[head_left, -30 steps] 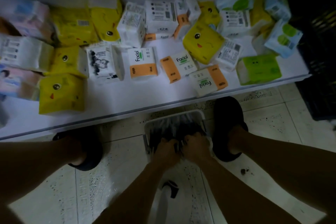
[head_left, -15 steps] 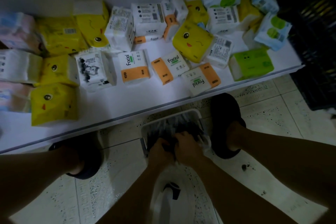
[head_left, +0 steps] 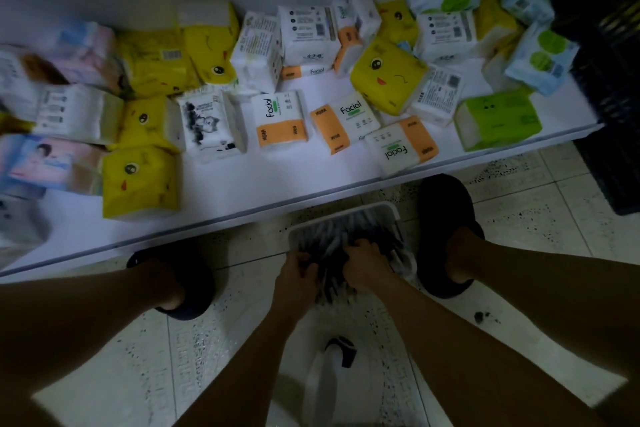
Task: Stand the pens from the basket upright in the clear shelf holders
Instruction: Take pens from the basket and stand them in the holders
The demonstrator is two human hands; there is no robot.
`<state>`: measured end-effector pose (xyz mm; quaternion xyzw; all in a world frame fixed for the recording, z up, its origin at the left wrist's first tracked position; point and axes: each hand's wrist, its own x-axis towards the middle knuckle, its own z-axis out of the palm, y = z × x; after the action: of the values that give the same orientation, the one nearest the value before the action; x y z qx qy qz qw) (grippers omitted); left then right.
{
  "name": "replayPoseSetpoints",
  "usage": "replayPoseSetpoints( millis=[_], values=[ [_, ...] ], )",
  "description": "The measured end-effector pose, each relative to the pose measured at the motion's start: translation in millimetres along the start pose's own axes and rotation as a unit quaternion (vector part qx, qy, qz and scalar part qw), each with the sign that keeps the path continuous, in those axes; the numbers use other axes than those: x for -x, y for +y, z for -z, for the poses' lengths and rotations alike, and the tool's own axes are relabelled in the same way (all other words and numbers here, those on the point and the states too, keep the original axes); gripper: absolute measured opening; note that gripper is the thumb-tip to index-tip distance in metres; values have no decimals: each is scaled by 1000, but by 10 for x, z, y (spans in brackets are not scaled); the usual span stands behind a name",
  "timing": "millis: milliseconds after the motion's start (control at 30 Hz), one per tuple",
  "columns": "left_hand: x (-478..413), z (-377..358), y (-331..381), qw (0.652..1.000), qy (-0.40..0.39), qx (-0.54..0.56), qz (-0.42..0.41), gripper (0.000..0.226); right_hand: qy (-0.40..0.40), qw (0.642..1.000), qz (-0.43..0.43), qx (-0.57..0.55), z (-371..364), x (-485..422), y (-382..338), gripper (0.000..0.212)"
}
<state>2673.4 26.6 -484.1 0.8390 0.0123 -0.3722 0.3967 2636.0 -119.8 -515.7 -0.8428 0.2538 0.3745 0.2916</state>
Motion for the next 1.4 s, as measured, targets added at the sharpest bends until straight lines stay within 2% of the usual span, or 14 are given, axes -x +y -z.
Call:
replayPoseSetpoints(
  millis=[133, 333, 433, 533, 733, 900, 967, 1033, 1200, 1300, 1400],
  values=[
    [23, 53, 32, 999, -7, 42, 13, 23, 0, 997, -58, -55, 37, -105, -48, 45],
    [-25, 78, 35, 998, -37, 34, 31, 22, -11, 998, -47, -52, -93, -233, -56, 39],
    [-77, 87, -2, 997, -30, 47, 56, 19, 72, 990, -55, -108, -124, -216, -98, 25],
    [-76, 127, 29, 998, -17, 38, 44, 18, 163, 967, -83, -176, -102, -97, -75, 28],
    [63, 231, 168, 998, -30, 56, 16, 20, 160, 964, -105, -186, 48, 225, -59, 10],
    [353, 368, 441, 997, -12, 70, -26, 22, 199, 942, -32, -269, 187, 605, -286, 34],
    [537, 473, 584, 991, -18, 112, -64, 28, 226, 929, 40, -292, 276, 779, -414, 60],
    [704, 609, 717, 987, -14, 118, -111, 34, 237, 912, 117, -313, 404, 964, -544, 73],
    [1018, 1043, 1037, 961, 44, 198, -188, 16, 292, 868, 222, -333, 828, 1514, -907, 46],
    [1185, 1293, 1215, 951, 53, 227, -203, 14, 303, 844, 277, -345, 994, 1868, -1144, 41],
    [1398, 1548, 1427, 935, 51, 239, -256, 12, 292, 822, 336, -356, 1136, 2169, -1387, 40]
  ],
)
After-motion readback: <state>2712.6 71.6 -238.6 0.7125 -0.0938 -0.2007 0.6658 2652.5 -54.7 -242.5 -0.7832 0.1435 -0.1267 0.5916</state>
